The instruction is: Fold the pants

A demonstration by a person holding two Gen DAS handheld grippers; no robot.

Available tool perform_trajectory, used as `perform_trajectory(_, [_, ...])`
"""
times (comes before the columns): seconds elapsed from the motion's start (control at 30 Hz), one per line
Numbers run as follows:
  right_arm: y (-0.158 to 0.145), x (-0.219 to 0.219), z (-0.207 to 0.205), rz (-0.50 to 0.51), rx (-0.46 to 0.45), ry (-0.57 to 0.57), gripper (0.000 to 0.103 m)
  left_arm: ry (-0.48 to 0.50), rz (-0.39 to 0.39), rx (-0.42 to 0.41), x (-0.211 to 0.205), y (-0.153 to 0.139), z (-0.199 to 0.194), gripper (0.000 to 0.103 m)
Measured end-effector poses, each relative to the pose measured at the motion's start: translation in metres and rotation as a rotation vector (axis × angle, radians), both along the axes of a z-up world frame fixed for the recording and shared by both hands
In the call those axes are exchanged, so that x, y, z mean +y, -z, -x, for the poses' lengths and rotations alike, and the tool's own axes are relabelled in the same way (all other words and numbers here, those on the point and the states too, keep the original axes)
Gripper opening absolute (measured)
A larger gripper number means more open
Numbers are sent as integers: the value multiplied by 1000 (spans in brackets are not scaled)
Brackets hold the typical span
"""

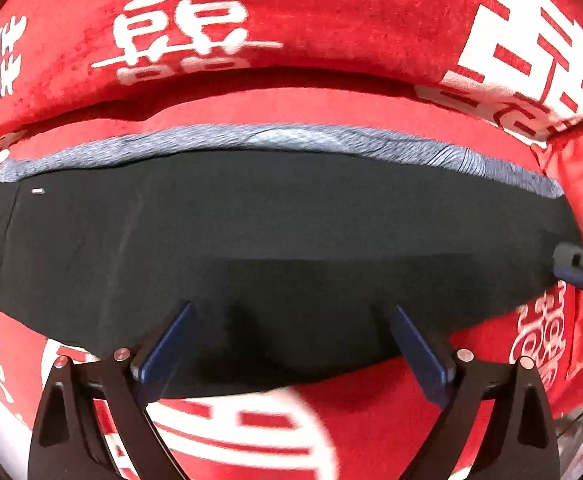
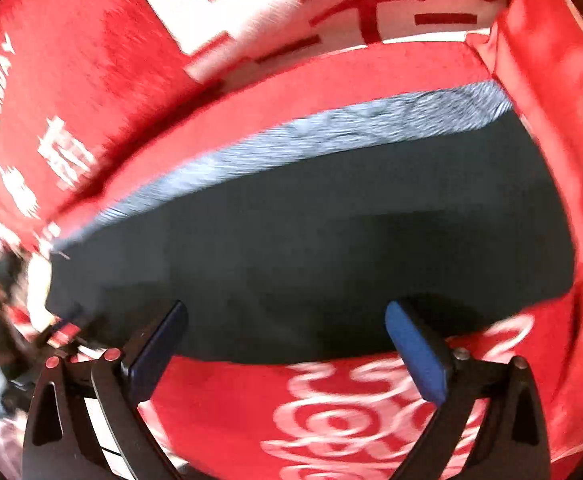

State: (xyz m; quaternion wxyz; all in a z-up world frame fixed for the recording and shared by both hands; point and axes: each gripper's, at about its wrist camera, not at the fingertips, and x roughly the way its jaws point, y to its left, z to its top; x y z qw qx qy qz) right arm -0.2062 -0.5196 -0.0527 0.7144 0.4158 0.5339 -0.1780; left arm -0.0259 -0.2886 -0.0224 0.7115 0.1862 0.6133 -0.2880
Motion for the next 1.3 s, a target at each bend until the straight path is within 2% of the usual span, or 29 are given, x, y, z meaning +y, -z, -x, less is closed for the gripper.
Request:
perform_trajectory(0.13, [-12, 60, -19, -58, -60, 32, 100, 17, -3, -17, 48, -13, -19, 97])
perform_trajectory(0.3, [-12, 155, -68, -199, -159, -13, 98, -47, -26, -50, 127, -21, -82, 97])
perform_trajectory(0.37, [-8, 189, -79, -279, -212, -25, 90, -76, -35, -80, 154, -20, -104, 97])
perform_trajectory(0.43, [8, 218, -103, -367, -232, -40, 72, -96, -56, -132, 174, -17, -129, 97])
perform_trajectory(0.5, [22, 240, -116, -439, -250, -42, 62, -107, -90, -175, 195, -7, -152, 97])
perform_trajectory(0.6, [41, 265, -126, -474, -231, -38, 62, -131, -159, -180, 223, 19, -178, 97])
perform_trajectory(0.7, [51, 274, -132, -477, -220, -11, 62, -116, -166, -167, 226, 42, -184, 96])
perform_trajectory(0.8, [50, 270, -131, -437, -229, 28, 62, -89, -153, -194, 234, 39, -180, 96])
perform_trajectory(0.93, [57, 263, -136, -454, -237, 94, 62, -112, -95, -157, 241, 46, -189, 96])
perform_trajectory(0.97, [58, 261, -138, -463, -241, 103, 58, -98, -88, -158, 243, 45, -190, 96])
perform_trajectory(1.0, [59, 260, -146, -466, -231, 95, 21, -82, -93, -161, 243, 45, -190, 96])
perform_trajectory(1.03, [56, 259, -150, -469, -228, 80, 8, -63, -99, -164, 244, 43, -190, 96])
perform_trajectory(1.1, [40, 255, -150, -482, -284, 70, 8, -32, -103, -168, 246, 39, -187, 95])
perform_trajectory(1.17, [22, 259, -144, -452, -294, 26, 8, -13, -93, -161, 253, 37, -186, 95])
perform_trajectory(1.23, [25, 265, -138, -444, -259, 11, 6, 11, -92, -161, 255, 39, -186, 94])
perform_trajectory(1.3, [44, 274, -137, -408, -165, -28, 6, 37, -105, -178, 254, 40, -182, 95])
